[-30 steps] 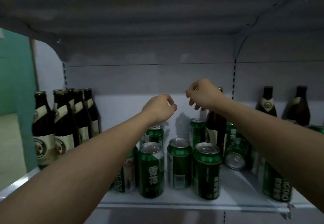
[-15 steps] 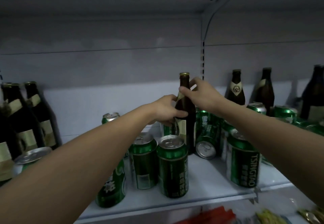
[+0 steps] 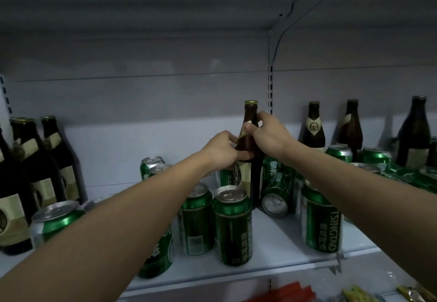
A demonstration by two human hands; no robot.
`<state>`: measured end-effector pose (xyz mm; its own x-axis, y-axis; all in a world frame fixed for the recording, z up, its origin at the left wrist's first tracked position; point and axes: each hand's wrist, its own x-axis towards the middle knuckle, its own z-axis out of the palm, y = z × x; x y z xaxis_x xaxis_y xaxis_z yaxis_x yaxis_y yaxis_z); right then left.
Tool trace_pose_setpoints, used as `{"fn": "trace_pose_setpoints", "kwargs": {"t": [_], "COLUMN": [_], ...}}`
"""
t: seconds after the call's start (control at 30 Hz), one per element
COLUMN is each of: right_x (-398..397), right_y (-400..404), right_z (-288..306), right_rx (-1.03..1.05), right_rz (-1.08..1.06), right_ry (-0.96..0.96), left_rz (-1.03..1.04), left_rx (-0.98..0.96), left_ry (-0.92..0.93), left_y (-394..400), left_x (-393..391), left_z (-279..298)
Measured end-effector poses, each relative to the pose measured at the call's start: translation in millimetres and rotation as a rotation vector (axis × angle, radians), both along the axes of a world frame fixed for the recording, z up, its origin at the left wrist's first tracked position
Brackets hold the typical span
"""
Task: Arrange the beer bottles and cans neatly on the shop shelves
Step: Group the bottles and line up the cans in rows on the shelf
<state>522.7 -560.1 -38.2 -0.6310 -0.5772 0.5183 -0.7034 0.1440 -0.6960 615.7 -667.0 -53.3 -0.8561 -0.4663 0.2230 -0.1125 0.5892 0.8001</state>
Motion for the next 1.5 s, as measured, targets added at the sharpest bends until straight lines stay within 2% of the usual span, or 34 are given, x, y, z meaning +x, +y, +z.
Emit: {"fn": "trace_pose_setpoints", "kwargs": {"t": [0.13,0.27,0.43,0.57,0.83,1.13,1.33,1.5], "right_x": [12,31,57,77,133,194,221,230], "right_y": [12,20,16,7,-32,-97,-145,-185], "right_z": [29,56,77,84,96,91,81,71], "right_rx": [-0.150,-0.304,-0.386,-0.370,-0.295,-0.185,-0.143,-0.098], "right_rz": [0.043,0.160,0.204,0.241,0.390,0.438,0.456,0.450], "right_ry": [-0.054,-0.125,-0.154,-0.139,-0.229,-0.138,-0.133,-0.139], "left_rz": [-0.043,-0.085,-0.069,0.021,0.274,0.525,0.577,0.606], "left_rx": [-0.018,-0.085,-0.125,-0.191,-0.314,-0.277,-0.191,-0.070], "left_ry": [0.128,0.174,0.273,0.321,0.413,0.463,0.465,0.399], "left_y": [6,12,12,12,-9,-60,-102,-133], "left_x": [19,42,70,93,143,197,225,234], "left_z": [22,39,52,55,49,33,21,13]}}
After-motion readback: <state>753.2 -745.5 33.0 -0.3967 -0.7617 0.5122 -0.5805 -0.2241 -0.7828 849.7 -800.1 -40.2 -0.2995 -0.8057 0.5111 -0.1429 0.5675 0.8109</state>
